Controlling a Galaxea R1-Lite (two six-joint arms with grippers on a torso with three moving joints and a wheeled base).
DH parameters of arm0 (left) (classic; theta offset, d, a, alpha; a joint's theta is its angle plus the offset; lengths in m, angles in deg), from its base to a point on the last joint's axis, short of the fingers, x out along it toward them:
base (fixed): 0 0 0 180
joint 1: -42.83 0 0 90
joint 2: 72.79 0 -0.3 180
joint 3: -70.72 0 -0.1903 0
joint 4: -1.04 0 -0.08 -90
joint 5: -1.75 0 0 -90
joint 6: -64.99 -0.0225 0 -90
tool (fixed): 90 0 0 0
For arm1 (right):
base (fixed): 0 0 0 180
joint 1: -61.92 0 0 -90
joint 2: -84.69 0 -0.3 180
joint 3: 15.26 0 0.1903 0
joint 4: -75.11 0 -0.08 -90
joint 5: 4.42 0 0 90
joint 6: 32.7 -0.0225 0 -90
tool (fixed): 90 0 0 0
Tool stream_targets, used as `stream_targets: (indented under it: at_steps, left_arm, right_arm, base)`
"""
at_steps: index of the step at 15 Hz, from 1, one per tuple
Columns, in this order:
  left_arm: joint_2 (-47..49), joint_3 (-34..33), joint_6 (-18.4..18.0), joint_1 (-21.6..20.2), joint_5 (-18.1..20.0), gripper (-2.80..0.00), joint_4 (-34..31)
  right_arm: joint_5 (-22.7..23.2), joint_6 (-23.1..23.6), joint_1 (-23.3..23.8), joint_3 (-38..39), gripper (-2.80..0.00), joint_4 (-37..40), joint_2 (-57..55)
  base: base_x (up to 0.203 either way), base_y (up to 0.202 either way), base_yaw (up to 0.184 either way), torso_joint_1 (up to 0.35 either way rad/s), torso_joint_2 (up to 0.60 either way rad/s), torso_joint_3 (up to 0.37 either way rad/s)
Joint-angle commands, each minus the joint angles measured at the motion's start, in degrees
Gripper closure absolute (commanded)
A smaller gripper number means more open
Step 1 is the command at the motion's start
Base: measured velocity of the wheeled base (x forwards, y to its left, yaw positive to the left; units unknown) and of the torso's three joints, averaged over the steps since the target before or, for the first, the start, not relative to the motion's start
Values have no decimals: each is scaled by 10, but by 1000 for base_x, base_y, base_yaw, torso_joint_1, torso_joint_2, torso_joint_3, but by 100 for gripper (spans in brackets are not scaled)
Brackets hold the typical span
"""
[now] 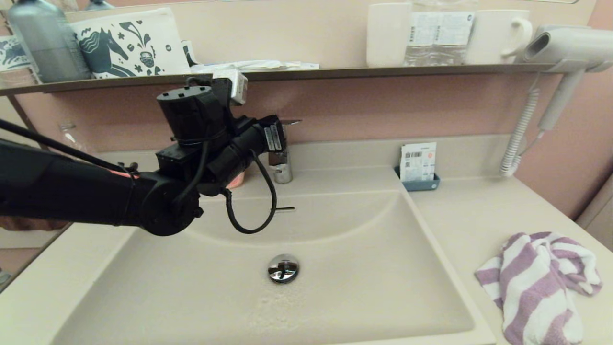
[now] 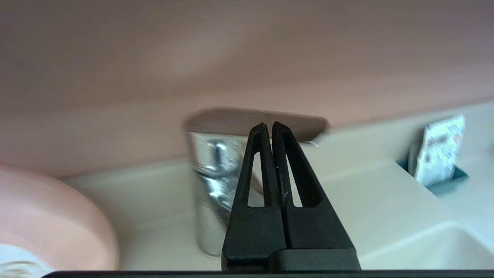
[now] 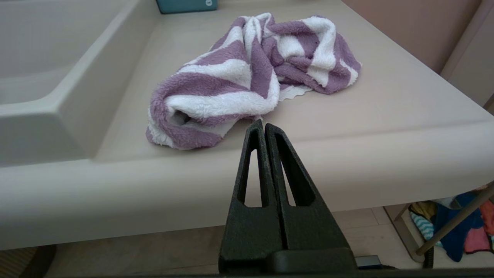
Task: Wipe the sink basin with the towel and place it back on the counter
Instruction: Turn on the faucet
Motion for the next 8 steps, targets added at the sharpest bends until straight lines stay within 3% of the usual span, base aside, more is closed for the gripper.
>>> stream_targets:
  at_steps: [1,8]
  left_arm:
    - [11,2,0,5,-1,0,3]
    - [45,2,2,5,1,0,4]
  right_arm:
    - [0,0,0,0,0,0,0]
    - [0,0,0,0,0,0,0]
  base:
    - [0,0,0,0,0,0]
    - [0,0,0,0,0,0]
